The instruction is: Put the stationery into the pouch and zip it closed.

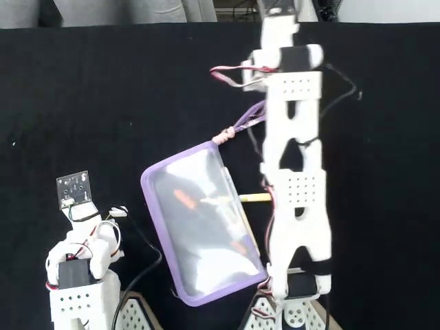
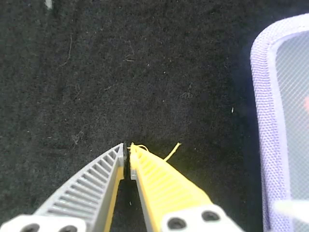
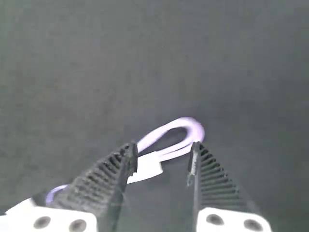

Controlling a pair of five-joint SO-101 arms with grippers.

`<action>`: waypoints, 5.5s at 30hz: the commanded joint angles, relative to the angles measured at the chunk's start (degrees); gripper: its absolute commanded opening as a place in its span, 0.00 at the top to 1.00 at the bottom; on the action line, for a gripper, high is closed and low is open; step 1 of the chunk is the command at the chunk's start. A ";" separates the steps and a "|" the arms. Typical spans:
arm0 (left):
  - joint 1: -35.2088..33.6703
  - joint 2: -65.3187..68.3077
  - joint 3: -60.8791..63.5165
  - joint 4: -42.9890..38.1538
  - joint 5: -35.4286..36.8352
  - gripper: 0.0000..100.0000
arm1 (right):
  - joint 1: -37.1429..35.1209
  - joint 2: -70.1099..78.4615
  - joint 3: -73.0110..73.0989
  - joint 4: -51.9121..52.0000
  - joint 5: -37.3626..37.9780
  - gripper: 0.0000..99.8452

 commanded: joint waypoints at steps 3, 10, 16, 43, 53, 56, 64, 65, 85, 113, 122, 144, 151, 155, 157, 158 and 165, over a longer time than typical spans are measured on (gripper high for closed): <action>-0.13 -0.26 1.19 0.18 0.26 0.97 | -6.68 -0.92 3.21 1.93 -16.97 0.82; -0.22 -0.26 1.19 0.18 0.26 0.97 | -10.64 -0.84 12.00 1.58 -28.66 0.82; -0.22 -0.26 1.19 0.18 0.26 0.97 | -13.63 -0.84 16.92 1.67 -32.35 0.82; -0.22 -0.26 1.19 0.18 0.26 0.97 | -12.57 9.89 11.82 0.79 -36.84 0.95; -0.22 -0.26 1.19 0.18 0.26 0.97 | -12.48 10.77 3.03 1.85 -25.14 0.99; -0.22 -0.26 1.19 0.18 0.26 0.97 | -12.48 10.77 -1.27 1.93 -25.05 0.99; -0.22 -0.26 1.19 0.18 0.26 0.97 | -12.48 9.63 -11.21 1.93 -25.05 0.99; -0.22 -0.26 1.19 0.18 0.26 0.97 | -12.48 8.66 -10.95 1.93 -25.05 0.99; -0.22 -0.26 1.19 0.18 0.26 0.97 | -12.48 -24.13 -10.95 1.93 -19.34 0.99; 0.22 -0.26 1.19 0.18 0.35 0.97 | -23.56 -33.27 -0.57 2.02 -2.73 0.99; 0.22 -0.26 1.19 0.18 0.53 0.97 | -23.38 -33.36 -0.57 2.02 -2.73 0.99; -0.40 -0.26 1.10 -10.29 0.18 0.97 | -19.16 -46.37 17.80 -8.88 6.95 0.99; 0.13 -0.26 1.10 -6.24 0.18 0.97 | -12.57 -46.37 17.80 -18.29 7.38 0.99; 0.13 -0.26 1.10 -6.24 0.18 0.97 | -10.73 -46.55 17.80 -23.03 7.38 0.99; 0.13 -0.26 1.10 -6.24 0.18 0.97 | -10.37 -46.64 17.80 -25.85 7.38 0.99; 0.13 -0.26 1.10 -6.15 0.18 0.97 | -10.20 -46.64 17.80 -27.34 7.38 0.99; -0.31 -0.26 1.10 -5.98 0.18 0.97 | -10.11 -46.11 18.24 -32.79 7.38 0.99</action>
